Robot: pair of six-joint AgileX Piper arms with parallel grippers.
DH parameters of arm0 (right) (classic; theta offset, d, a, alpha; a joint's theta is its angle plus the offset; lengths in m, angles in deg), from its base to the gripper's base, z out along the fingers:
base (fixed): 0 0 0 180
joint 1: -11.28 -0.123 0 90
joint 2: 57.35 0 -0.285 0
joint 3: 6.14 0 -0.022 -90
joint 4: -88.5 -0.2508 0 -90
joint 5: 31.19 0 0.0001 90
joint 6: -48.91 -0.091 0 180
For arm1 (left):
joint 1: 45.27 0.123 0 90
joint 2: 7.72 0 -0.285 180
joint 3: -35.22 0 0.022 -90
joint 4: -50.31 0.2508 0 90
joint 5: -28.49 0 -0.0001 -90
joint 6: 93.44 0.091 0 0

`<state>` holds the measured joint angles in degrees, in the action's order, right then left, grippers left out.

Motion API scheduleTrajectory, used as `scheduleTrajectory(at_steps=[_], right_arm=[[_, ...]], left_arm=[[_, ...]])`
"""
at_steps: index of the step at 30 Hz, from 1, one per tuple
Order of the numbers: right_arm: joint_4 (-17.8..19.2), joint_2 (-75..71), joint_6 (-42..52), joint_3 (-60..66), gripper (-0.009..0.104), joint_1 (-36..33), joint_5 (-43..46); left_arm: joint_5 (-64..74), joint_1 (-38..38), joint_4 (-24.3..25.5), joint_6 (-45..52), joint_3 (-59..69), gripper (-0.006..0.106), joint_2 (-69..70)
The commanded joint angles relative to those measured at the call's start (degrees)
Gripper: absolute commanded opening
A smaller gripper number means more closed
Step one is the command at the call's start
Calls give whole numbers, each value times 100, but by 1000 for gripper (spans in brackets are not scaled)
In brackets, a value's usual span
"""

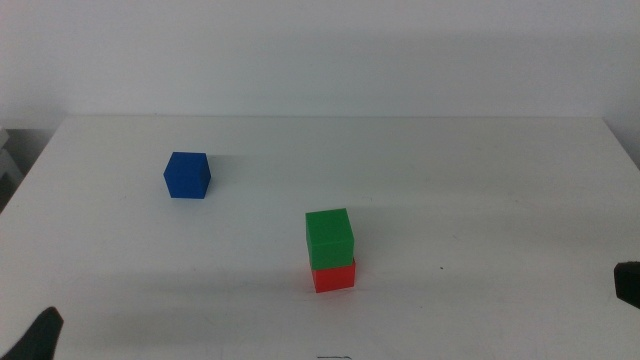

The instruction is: Stack red cubes first, then green, then blue cubes in a specific spot.

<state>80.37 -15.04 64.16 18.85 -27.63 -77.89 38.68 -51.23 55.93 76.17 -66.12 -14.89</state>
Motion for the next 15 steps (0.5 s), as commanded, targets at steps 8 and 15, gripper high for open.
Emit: scheduleTrajectory(at_steps=[8,15], right_arm=[[-7,23,25,-122,89,29,413],[-7,23,25,-122,89,29,401]], left_arm=[[1777,-96,-34,-43,-3524,92,-3329],[3974,-90,-120,-38,-5806,92,-5569]])
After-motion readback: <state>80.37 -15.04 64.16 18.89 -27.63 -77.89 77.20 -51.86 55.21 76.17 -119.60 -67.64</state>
